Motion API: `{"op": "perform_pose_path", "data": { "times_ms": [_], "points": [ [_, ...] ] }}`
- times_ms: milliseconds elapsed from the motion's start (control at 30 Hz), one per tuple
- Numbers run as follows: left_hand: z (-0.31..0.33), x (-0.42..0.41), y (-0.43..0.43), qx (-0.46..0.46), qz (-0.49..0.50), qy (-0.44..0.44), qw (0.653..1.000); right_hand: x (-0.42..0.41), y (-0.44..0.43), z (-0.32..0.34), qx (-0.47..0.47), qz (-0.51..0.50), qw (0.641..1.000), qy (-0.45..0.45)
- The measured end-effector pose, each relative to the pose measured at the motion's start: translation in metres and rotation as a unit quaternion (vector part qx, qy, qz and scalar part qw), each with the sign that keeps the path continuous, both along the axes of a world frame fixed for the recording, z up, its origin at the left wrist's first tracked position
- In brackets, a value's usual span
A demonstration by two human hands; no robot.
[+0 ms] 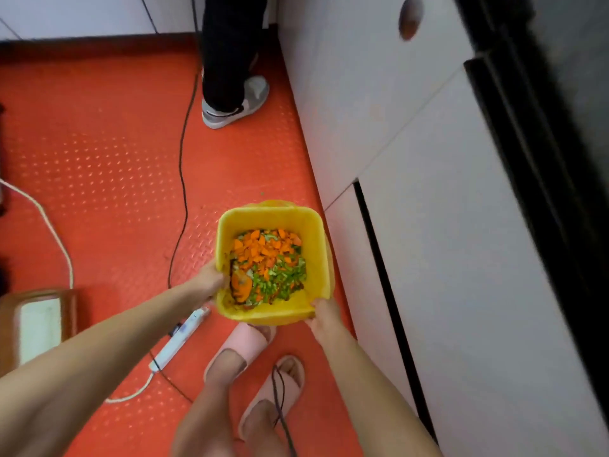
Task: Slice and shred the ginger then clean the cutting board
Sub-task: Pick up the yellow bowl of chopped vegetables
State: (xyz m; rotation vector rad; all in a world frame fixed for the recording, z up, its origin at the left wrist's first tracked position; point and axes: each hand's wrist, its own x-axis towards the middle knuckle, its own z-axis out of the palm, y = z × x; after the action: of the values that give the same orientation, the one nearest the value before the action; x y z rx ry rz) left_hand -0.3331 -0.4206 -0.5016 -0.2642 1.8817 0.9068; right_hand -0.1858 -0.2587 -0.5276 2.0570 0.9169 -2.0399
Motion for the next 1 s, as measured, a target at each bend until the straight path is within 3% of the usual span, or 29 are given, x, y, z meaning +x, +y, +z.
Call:
{"op": "perform_pose_path", "data": {
  "times_ms": [200,367,733,867,1000],
  "points": [
    [-0.052,0.001,0.014,-0.033,-0.004,0.013,0.999,-0.007,0.018,-0.042,0.021,0.010,1.000,0.016],
    [-0.082,0.003,0.023,0.009,0.035,-0.014,0.999,-0.015,0.044,-0.064,0.042,0.040,0.998,0.008],
    [-0.119,0.006,0.041,0.025,0.086,-0.014,0.996,-0.028,0.067,-0.101,0.057,0.092,0.994,0.019],
    [-0.128,0.013,0.043,0.019,0.084,0.006,0.996,-0.020,0.065,-0.114,0.069,0.068,0.995,0.001],
    [-0.134,0.023,0.043,0.036,0.087,0.009,0.996,-0.008,0.063,-0.122,0.098,0.112,0.989,-0.022]
  ]
}}
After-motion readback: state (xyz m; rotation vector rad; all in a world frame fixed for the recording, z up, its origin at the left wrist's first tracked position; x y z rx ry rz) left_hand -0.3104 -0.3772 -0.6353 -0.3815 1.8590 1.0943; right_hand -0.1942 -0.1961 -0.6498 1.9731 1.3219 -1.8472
